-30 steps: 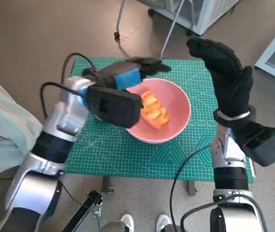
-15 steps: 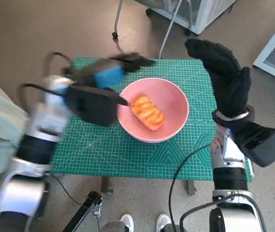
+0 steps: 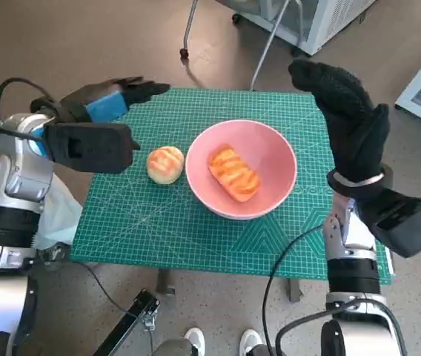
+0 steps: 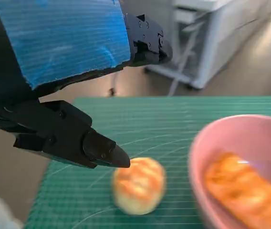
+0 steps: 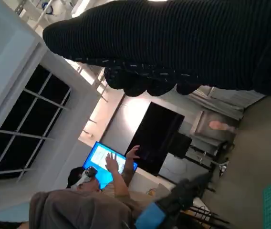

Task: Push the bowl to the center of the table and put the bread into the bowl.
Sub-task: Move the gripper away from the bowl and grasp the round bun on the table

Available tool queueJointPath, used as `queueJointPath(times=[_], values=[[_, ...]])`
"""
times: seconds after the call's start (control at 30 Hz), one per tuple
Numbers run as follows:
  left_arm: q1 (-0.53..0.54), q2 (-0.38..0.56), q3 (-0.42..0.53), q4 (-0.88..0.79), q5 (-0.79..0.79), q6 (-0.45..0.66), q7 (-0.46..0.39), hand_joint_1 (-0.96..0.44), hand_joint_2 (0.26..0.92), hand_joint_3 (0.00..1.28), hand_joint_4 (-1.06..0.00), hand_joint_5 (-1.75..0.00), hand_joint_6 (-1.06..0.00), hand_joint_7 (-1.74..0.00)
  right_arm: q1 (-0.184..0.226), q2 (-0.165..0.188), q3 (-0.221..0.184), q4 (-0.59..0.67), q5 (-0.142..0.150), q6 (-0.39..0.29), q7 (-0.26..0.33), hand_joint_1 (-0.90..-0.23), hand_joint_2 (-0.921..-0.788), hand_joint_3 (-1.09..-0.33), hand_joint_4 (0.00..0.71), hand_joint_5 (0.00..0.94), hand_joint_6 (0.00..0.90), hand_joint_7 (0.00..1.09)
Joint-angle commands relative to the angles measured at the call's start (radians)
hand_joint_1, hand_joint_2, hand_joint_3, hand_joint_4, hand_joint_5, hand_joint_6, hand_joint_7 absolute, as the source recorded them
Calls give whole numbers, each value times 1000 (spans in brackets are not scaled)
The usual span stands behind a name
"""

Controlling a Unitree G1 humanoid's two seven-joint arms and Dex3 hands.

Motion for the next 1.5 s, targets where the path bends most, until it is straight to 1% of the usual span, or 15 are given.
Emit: queueJointPath(times=[0.03,0.2,0.37,0.63,0.9,1.27,1.4,1.5], values=[[12,-10,-18,22,27,30,24,-124,837,3,-169,-5,-286,-117,13,2,-1,14,4,10,6,-686,-921,-735,301,1,5,875],[12,-29,-35,32,43,54,42,-130,835,1,-177,-7,-289,-111,13,3,2,9,2,11,7,-686,-921,-736,301,0,4,876],[3,-48,-63,70,65,50,69,-131,830,0,-178,-5,-296,-106,16,3,5,7,2,10,10,-685,-921,-738,300,0,3,878],[-24,-97,-112,189,98,7,119,-145,824,0,-181,-4,-300,-96,24,0,9,-4,1,14,9,-683,-921,-740,300,0,0,883],[-64,-163,-165,332,146,-13,180,-140,823,0,-186,-4,-309,-91,32,-8,11,-20,0,16,9,-683,-921,-740,300,0,-1,885],[-109,-253,-226,502,192,-1,242,-116,820,0,-196,-6,-334,-93,40,-17,11,-35,2,19,12,-689,-921,-738,301,1,-1,886],[-115,-275,-243,547,204,3,265,-105,820,0,-210,-10,-353,-99,44,-18,12,-40,1,19,11,-689,-921,-737,301,1,-1,887],[-117,-284,-253,570,209,9,278,-95,832,6,-228,-16,-384,-113,46,-18,13,-42,1,19,12,-690,-921,-737,301,1,-1,887]])
